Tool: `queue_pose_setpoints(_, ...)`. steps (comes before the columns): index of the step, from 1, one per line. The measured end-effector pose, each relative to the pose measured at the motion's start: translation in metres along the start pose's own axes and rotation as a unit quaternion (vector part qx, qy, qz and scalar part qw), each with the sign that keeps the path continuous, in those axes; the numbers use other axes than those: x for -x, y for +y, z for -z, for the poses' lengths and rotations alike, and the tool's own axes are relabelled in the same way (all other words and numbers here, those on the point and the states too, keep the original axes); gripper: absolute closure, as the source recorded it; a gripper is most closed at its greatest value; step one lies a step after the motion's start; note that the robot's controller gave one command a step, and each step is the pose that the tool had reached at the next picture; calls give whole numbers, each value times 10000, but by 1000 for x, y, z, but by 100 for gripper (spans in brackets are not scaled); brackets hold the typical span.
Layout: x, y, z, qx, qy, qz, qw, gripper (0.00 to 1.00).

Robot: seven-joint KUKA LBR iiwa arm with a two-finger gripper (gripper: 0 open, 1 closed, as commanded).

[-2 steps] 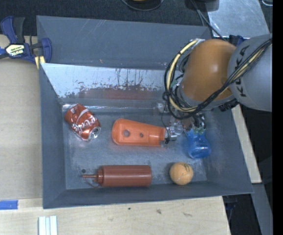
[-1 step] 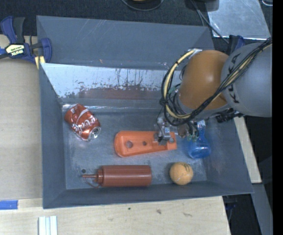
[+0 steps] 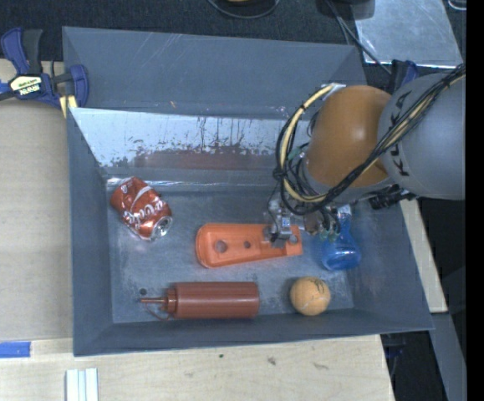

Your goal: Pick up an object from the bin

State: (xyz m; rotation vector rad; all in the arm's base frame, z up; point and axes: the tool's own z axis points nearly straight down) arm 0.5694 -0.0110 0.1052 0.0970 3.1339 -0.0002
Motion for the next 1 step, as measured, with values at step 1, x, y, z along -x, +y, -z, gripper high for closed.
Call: queue_pose_setpoints(1,-3,12,152,2,-16,-36,10000,100)
